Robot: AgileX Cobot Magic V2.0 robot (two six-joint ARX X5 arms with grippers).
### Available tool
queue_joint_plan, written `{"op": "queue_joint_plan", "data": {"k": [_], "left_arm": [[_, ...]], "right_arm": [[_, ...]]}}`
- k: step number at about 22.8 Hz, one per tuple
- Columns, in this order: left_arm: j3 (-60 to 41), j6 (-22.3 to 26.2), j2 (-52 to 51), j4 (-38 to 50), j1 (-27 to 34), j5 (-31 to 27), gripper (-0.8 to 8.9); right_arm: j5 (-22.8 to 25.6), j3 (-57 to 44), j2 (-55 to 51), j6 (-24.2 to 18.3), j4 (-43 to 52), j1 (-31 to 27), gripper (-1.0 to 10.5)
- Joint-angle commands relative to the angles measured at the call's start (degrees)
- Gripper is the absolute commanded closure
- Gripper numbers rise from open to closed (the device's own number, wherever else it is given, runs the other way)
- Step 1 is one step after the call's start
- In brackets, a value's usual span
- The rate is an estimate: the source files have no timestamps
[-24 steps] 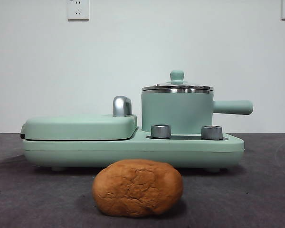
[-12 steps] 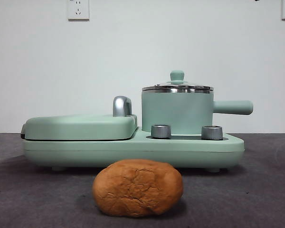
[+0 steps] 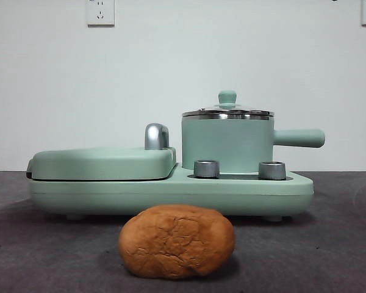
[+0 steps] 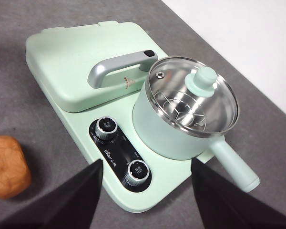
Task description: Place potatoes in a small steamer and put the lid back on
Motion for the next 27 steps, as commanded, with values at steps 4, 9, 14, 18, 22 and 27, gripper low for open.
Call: {"op": "queue_joint_plan", "data": {"k": [4, 9, 14, 18, 22, 27], "left_arm": [[1.0, -5.0, 1.1, 3.2, -1.0, 0.1, 5.4], [1.0, -10.6, 4.8, 8.2, -2.3, 0.1, 5.44], [1.0, -11.3, 10.4, 15.0, -5.0, -1.9, 5.43], [1.0, -11.7, 15.8, 22.9, -7.9, -4.2, 5.43], [1.2, -14.1, 21.5, 31.1, -10.4, -5.9, 5.43], [4.4, -16.4, 29.9, 36.9, -13.5, -7.9, 5.43]], "right_arm": [[0.0, 1.0, 0.2, 6.8, 0.5, 0.3, 6.5], [-0.1, 1.0, 0.0, 12.9, 1.5, 0.3, 6.5], [0.0, 1.0, -1.2, 15.4, 1.0, 0.3, 6.5], [0.6, 1.0, -3.3, 16.1, -0.2, -0.7, 6.5], [1.9, 1.0, -6.1, 16.1, -1.7, -2.9, 6.5], [1.9, 1.0, -9.3, 16.1, -3.6, -6.1, 6.5]]}}
